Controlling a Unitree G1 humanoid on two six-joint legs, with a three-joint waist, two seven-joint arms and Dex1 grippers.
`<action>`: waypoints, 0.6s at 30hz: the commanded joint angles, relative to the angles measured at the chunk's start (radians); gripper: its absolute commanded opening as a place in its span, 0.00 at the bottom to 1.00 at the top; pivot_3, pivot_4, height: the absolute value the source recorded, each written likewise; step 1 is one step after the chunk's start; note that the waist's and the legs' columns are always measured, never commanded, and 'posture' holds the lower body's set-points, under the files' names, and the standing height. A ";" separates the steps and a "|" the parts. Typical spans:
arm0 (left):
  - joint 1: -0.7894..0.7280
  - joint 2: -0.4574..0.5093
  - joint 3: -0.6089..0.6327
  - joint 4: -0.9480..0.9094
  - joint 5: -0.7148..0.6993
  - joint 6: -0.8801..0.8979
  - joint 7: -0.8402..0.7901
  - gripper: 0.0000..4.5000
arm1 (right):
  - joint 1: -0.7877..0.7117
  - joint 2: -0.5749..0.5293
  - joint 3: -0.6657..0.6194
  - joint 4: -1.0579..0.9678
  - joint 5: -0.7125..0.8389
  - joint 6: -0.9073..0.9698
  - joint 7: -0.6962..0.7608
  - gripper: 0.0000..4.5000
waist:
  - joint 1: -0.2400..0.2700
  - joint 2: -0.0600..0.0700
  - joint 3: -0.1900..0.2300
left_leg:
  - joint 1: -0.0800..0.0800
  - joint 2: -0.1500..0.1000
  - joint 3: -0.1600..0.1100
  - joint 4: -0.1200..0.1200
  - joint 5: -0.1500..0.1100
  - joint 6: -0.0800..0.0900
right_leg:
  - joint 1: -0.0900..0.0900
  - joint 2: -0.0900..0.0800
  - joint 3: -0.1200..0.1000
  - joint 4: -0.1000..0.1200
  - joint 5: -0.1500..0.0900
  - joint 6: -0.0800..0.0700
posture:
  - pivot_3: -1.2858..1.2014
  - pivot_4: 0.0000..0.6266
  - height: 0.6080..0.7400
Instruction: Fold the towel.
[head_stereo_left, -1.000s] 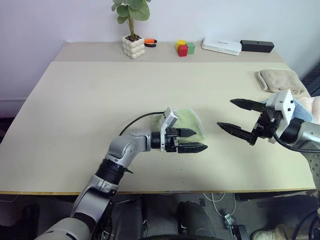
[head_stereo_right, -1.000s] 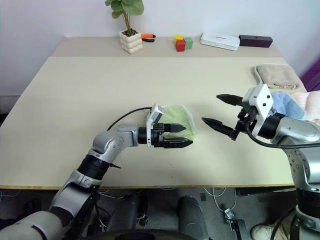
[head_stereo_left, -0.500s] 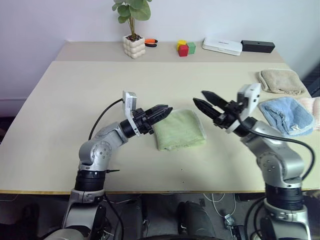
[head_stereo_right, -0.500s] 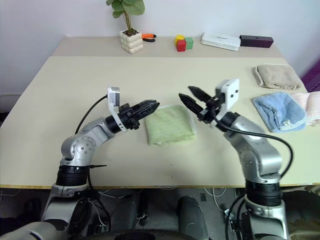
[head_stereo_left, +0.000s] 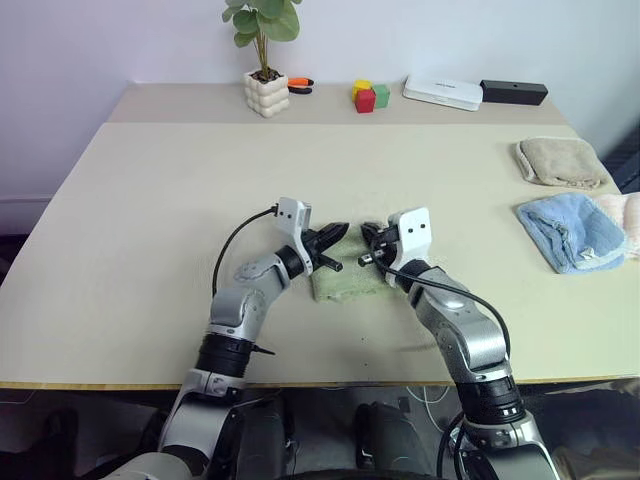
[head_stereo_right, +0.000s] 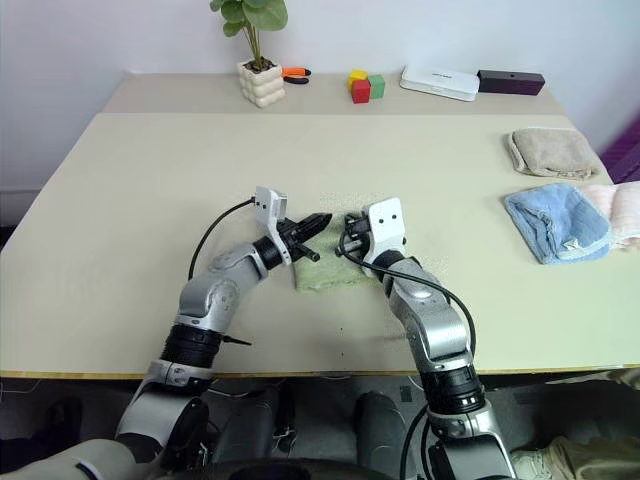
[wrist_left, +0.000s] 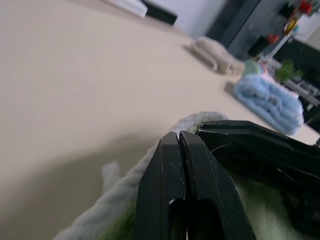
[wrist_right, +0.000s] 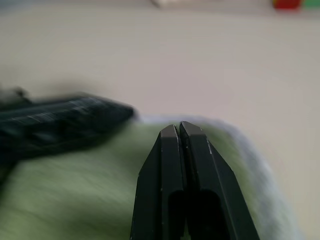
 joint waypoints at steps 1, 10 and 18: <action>-0.020 0.011 -0.046 0.054 0.078 -0.034 0.005 0.00 | 0.015 -0.018 -0.030 0.038 -0.061 0.006 -0.054 0.01 | 0.000 0.000 0.000 | 0.000 0.000 0.000 0.000 0.000 0.000 | 0.000 0.000 0.000 0.000 0.000 0.000 | 0.52 0.24 0.96; -0.028 0.025 -0.013 0.101 0.116 -0.072 0.026 0.00 | 0.052 -0.019 -0.075 0.072 -0.073 -0.019 -0.073 0.01 | 0.002 0.000 -0.002 | 0.002 0.000 -0.001 0.000 0.000 0.000 | 0.002 0.000 0.000 0.000 0.000 -0.001 | 0.52 0.24 0.96; -0.031 0.023 0.044 0.049 0.034 -0.048 -0.033 0.51 | 0.032 0.006 -0.112 0.052 0.000 -0.041 -0.023 0.20 | 0.000 0.000 -0.002 | 0.002 0.000 -0.001 0.000 0.000 0.000 | 0.002 0.000 0.000 0.000 0.000 -0.001 | 0.52 0.24 0.96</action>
